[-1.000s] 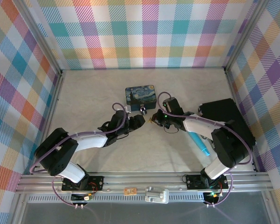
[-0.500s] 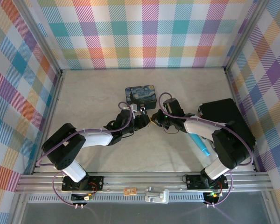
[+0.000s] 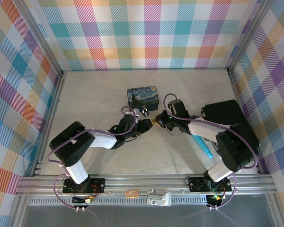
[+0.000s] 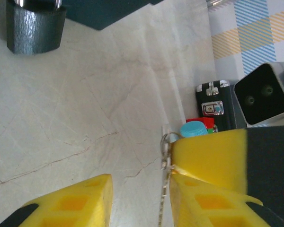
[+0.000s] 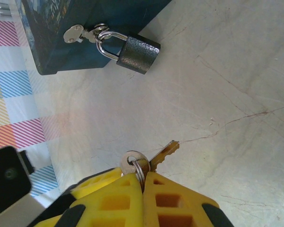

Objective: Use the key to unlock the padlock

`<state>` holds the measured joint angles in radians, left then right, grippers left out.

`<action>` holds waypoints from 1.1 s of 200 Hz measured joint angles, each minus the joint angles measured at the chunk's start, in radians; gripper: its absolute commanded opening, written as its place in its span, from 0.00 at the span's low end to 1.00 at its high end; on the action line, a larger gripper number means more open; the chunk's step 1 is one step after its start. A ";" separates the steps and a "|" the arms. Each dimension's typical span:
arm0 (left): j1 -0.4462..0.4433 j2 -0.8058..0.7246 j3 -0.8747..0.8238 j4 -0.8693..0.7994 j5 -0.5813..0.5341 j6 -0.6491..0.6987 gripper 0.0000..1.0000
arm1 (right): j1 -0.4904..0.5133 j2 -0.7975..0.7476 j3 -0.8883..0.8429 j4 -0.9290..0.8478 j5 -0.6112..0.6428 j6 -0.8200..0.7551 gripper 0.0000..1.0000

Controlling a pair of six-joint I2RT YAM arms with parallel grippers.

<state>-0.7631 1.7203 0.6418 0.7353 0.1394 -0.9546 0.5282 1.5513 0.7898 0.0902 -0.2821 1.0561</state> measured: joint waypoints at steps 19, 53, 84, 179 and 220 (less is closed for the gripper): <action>-0.005 0.021 0.000 0.044 0.010 -0.002 0.32 | -0.006 0.000 -0.002 0.000 -0.005 0.010 0.00; -0.009 0.035 -0.004 0.089 0.029 -0.003 0.32 | -0.010 0.000 -0.002 0.000 -0.008 0.013 0.00; -0.012 0.047 -0.004 0.113 0.040 -0.004 0.30 | -0.010 0.000 -0.002 0.000 -0.008 0.014 0.00; -0.016 0.078 -0.004 0.164 0.080 -0.021 0.00 | -0.012 -0.010 -0.006 -0.010 0.002 0.004 0.00; -0.014 0.011 0.018 0.023 0.118 0.074 0.00 | -0.040 -0.038 -0.010 -0.029 -0.071 -0.089 0.22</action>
<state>-0.7776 1.7309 0.6598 0.7586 0.2573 -0.8810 0.4885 1.5131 0.7799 0.0616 -0.3534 0.9676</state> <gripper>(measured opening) 0.061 0.145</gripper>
